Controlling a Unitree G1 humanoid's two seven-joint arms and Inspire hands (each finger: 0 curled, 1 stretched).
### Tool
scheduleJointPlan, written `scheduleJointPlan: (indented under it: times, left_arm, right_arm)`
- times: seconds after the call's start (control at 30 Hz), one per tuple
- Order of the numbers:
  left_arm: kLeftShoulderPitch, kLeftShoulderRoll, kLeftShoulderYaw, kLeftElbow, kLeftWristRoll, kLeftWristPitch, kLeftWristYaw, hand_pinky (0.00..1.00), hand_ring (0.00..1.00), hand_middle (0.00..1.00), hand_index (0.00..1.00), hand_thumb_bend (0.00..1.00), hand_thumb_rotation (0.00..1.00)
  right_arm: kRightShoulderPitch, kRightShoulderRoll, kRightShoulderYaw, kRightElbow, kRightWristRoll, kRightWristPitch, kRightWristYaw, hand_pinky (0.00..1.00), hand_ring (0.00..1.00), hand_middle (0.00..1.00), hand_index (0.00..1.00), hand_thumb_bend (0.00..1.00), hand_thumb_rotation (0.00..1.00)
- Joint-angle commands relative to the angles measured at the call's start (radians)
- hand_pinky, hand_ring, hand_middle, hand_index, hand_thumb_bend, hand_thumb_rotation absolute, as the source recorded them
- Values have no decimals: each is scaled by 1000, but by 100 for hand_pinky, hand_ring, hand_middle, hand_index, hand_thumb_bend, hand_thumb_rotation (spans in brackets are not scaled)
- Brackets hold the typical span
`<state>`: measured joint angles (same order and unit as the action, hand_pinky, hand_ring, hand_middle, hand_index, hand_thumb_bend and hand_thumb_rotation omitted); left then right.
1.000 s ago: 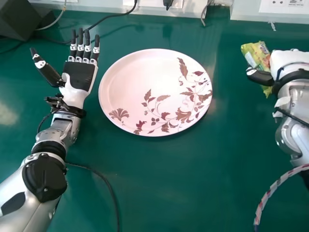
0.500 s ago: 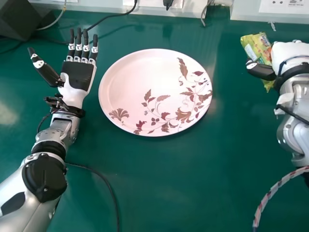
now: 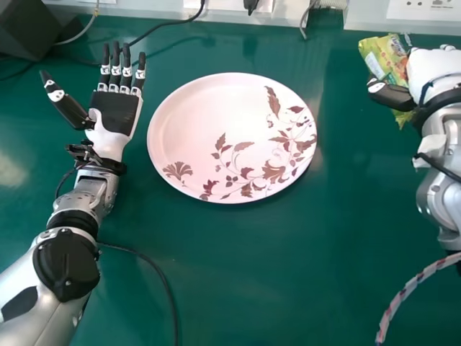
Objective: Pick up biscuit and place it in the plate
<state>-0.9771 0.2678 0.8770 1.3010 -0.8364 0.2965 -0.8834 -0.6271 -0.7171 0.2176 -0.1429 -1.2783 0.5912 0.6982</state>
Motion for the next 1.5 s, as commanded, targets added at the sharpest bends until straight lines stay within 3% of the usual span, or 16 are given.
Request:
scheduleJointPlan:
  times: [0.0,1.27,1.3,1.47]
  left_arm:
    - [-5,8,-7,6,8,0,-4,98,87,94,97,100,42]
    - [-3,3,-41,9,54,-61,18,100,89,97,98,100,36]
    - [-3,2,-41,9,55,-62,18,100,89,97,98,100,37]
    - [-4,0,-42,8,54,-61,15,100,88,97,98,100,38]
  right_arm:
    - [-4,0,-20,-30,-23,1,9,14,23,47,45,53,0]
    - [-13,81,-93,-235,-124,-67,144,13,23,47,48,52,0]
    - [-16,85,-93,-240,-132,-70,153,12,22,36,48,51,1]
    - [-21,101,-100,-269,-145,-97,170,12,21,29,48,50,2]
